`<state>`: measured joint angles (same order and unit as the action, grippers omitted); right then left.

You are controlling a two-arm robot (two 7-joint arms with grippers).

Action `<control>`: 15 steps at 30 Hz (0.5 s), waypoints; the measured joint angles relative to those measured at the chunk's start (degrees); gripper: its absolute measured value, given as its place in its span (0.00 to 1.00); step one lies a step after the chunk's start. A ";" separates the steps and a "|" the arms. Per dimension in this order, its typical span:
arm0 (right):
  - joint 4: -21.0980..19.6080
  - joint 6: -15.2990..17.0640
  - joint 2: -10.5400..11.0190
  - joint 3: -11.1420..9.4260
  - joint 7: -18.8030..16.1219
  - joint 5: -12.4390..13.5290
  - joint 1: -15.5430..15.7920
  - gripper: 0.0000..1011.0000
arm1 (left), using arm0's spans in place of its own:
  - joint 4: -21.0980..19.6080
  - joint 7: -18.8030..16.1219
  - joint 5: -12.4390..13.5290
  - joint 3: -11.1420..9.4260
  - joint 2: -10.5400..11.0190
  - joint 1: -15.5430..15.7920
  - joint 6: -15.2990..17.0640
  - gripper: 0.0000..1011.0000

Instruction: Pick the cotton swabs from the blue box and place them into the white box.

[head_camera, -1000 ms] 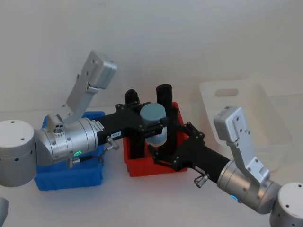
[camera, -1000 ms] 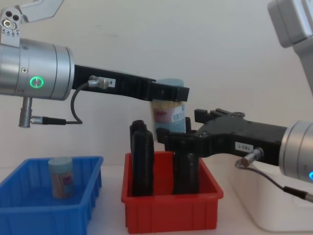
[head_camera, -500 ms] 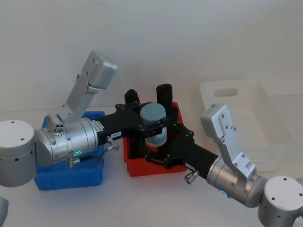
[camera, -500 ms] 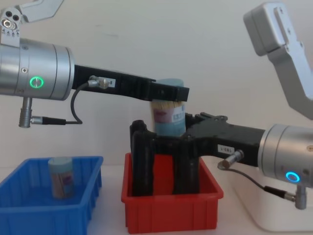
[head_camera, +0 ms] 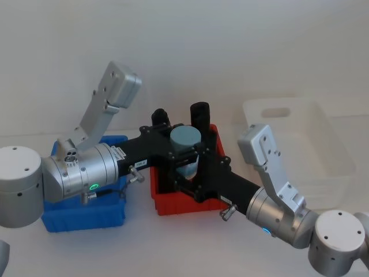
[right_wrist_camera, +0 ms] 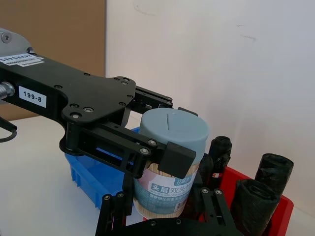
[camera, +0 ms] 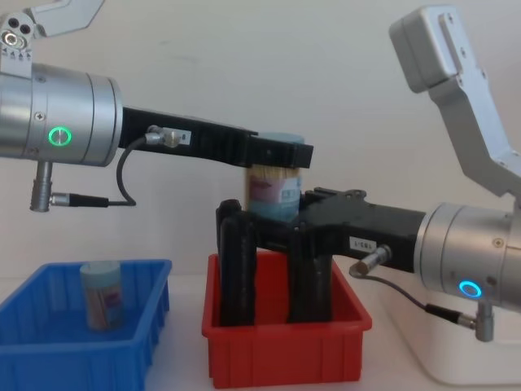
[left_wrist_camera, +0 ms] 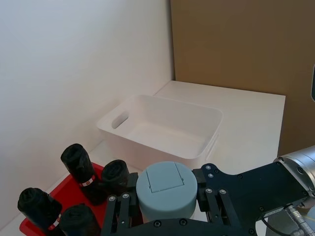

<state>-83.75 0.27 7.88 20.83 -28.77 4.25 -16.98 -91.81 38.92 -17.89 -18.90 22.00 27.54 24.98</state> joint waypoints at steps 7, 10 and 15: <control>0.37 -0.32 -0.24 0.38 -0.12 -0.08 -0.40 0.66 | 0.00 0.04 -0.03 -0.04 -0.03 -0.01 0.00 0.76; 0.53 -0.42 -0.24 0.39 -0.09 -0.11 -0.53 0.66 | 0.00 0.04 -0.03 -0.05 -0.03 -0.01 0.00 0.83; 0.72 -0.49 -0.25 0.43 0.02 -0.17 -0.70 0.66 | 0.00 0.05 -0.03 -0.04 -0.02 -0.01 0.00 0.96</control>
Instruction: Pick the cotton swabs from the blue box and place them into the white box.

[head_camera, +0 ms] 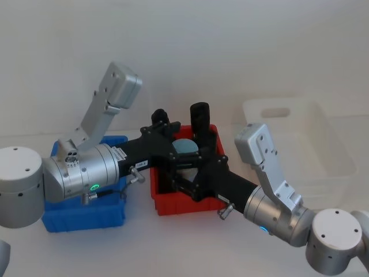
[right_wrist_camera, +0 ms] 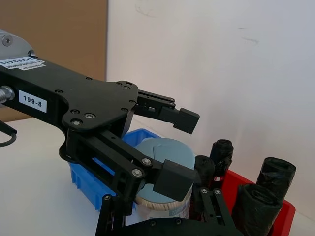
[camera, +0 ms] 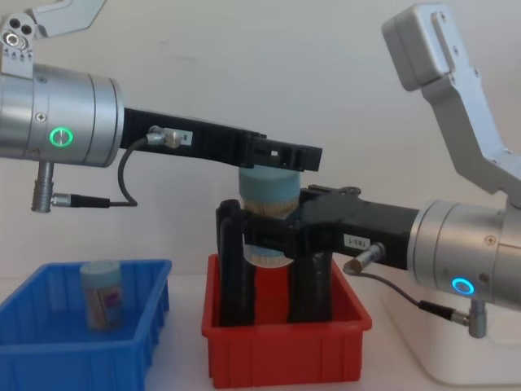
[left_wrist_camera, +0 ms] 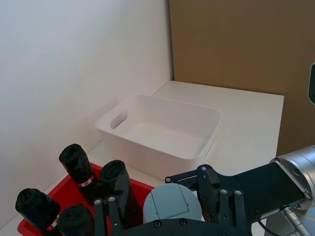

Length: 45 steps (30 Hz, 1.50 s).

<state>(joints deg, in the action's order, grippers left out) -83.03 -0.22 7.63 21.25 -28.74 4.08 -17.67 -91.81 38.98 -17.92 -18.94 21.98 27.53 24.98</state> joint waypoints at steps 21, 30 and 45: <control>-0.39 0.40 1.08 -0.61 2.47 0.87 0.55 0.66 | 0.00 0.02 0.01 0.01 0.01 0.00 0.01 0.99; -2.28 0.85 2.70 -1.77 5.53 2.09 1.97 0.66 | 0.00 0.02 0.01 0.01 0.01 0.00 0.01 0.99; -6.21 1.47 7.01 -5.54 13.20 6.08 5.36 0.66 | 0.00 0.01 0.01 0.00 0.01 0.00 0.01 0.99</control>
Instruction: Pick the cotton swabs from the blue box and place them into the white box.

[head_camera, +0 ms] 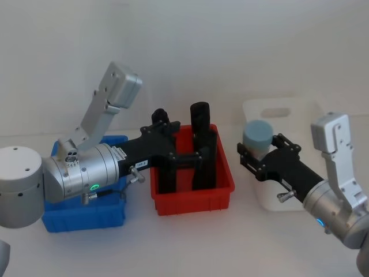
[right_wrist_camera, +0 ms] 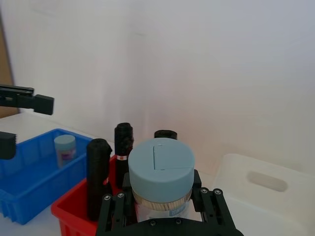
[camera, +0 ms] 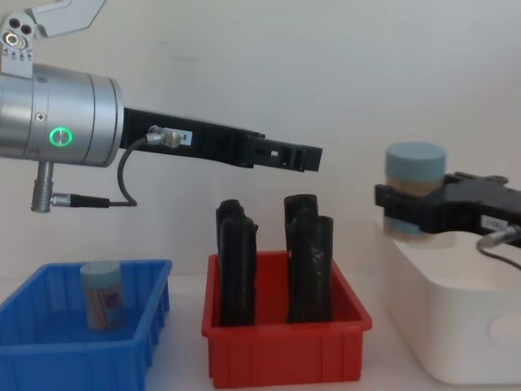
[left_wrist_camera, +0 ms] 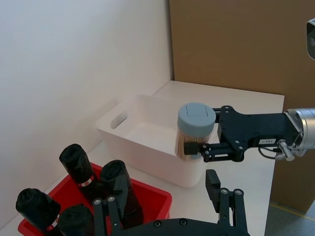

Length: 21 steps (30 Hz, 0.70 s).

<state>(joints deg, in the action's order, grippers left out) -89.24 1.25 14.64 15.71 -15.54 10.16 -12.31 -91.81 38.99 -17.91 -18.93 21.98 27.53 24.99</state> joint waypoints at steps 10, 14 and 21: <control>0.70 0.53 1.86 -2.58 5.80 1.86 0.36 0.66 | 0.00 0.00 0.00 0.00 0.00 0.00 0.00 0.99; 3.36 0.60 2.06 -3.64 7.91 2.44 -0.99 0.66 | 0.00 0.00 0.00 0.00 0.00 0.00 0.00 0.99; 8.69 0.21 1.70 -4.52 9.40 2.84 -3.90 0.66 | 0.00 0.00 0.00 0.00 0.00 0.00 0.00 0.99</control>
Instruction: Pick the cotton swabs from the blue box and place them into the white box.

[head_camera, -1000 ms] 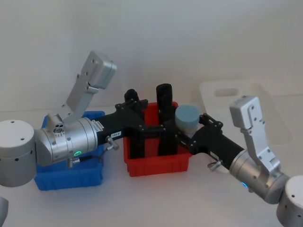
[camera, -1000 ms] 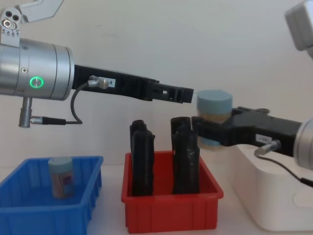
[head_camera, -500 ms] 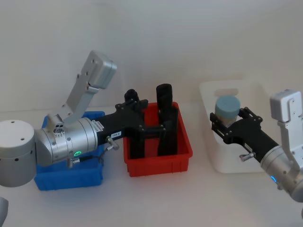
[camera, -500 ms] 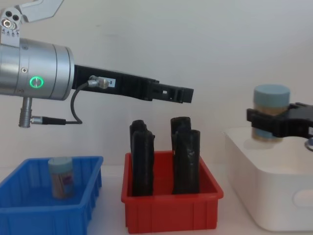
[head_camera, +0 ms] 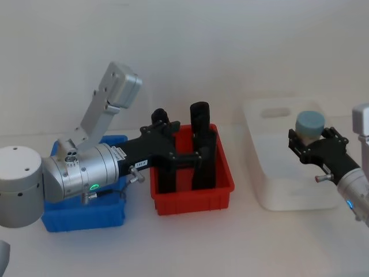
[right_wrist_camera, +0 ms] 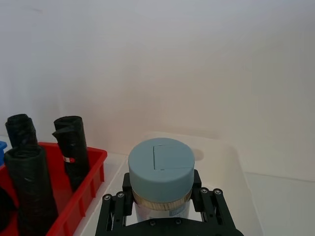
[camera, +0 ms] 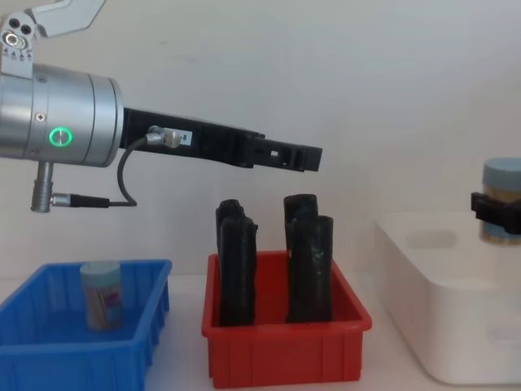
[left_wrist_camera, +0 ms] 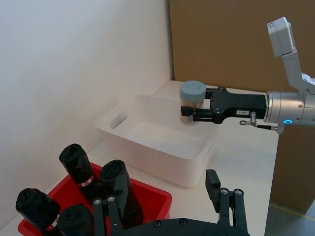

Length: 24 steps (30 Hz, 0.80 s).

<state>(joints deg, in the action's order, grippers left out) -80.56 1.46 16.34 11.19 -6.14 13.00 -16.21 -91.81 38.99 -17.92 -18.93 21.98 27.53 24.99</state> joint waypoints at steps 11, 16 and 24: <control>8.43 -1.48 -1.25 -0.32 0.06 -0.32 -4.70 0.66 | 0.00 0.00 0.00 0.00 0.00 0.00 0.00 0.99; 11.79 -2.11 -1.88 -0.21 -0.37 -0.70 -6.53 0.66 | 0.00 0.00 0.00 0.00 0.00 0.00 0.00 0.99; 15.49 -2.80 -2.57 0.01 -0.89 -1.19 -8.47 0.71 | 0.00 0.00 0.00 0.00 0.00 0.00 0.00 0.99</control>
<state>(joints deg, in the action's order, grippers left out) -65.07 -1.34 13.77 11.20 -7.02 11.81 -24.68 -91.81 38.99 -17.92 -18.93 21.98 27.53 24.99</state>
